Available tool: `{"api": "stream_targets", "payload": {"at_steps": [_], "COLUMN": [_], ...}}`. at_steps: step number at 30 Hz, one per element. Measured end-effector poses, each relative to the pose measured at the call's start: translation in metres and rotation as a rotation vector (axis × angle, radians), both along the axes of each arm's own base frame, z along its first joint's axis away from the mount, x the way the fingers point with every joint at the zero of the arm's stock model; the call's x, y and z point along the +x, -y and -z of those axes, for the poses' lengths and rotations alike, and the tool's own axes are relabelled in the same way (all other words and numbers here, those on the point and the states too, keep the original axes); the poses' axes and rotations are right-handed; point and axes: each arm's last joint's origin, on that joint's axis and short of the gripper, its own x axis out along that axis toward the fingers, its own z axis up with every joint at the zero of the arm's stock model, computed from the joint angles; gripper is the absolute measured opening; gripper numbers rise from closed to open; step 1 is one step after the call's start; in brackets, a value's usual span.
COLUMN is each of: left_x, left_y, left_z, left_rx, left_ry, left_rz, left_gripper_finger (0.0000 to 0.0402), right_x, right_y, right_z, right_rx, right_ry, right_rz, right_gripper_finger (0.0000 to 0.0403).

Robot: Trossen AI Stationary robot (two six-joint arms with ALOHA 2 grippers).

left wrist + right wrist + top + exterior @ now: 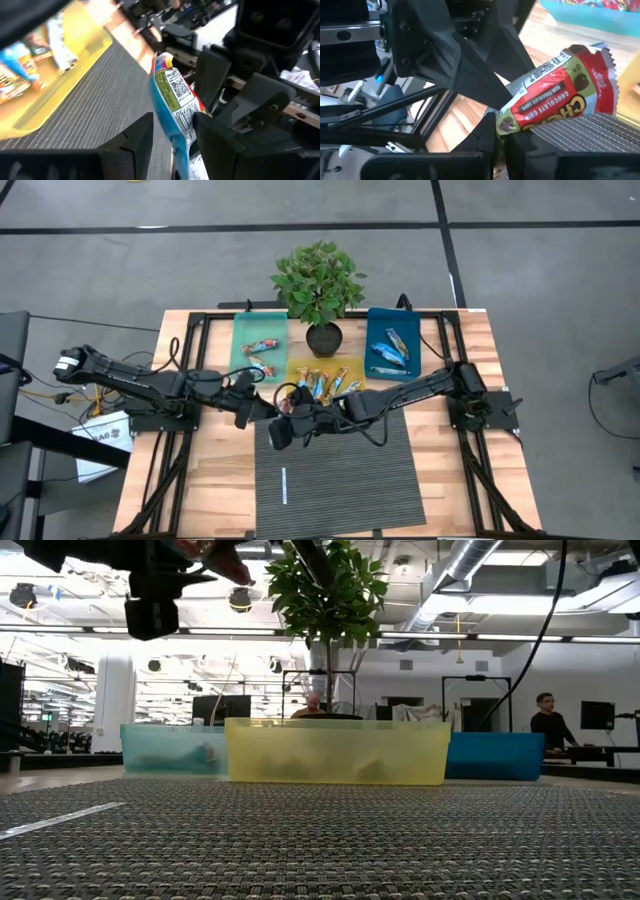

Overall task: Pick and place Granola Bars by type
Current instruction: Put the red granola bar into the green bin

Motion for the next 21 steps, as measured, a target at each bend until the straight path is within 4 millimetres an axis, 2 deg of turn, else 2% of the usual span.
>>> {"api": "stream_targets", "payload": {"at_steps": [6,21], "left_x": [0.0014,0.0026], "left_y": [0.0004,0.0014], "left_z": [-0.0063,-0.0079], "left_rx": [-0.013,-0.020], "left_ry": [0.067,0.087], "left_rz": [0.009,0.034], "left_gripper_finger": [0.0140,0.0129], "right_x": [0.0012,0.0058], "right_y": [0.0013,0.0021], "right_z": [-0.0031,-0.0079], "right_rx": [0.000,-0.042], "right_ry": [0.024,0.087], "right_rz": [-0.001,-0.037], "right_gripper_finger": [0.0010,0.0010]}}
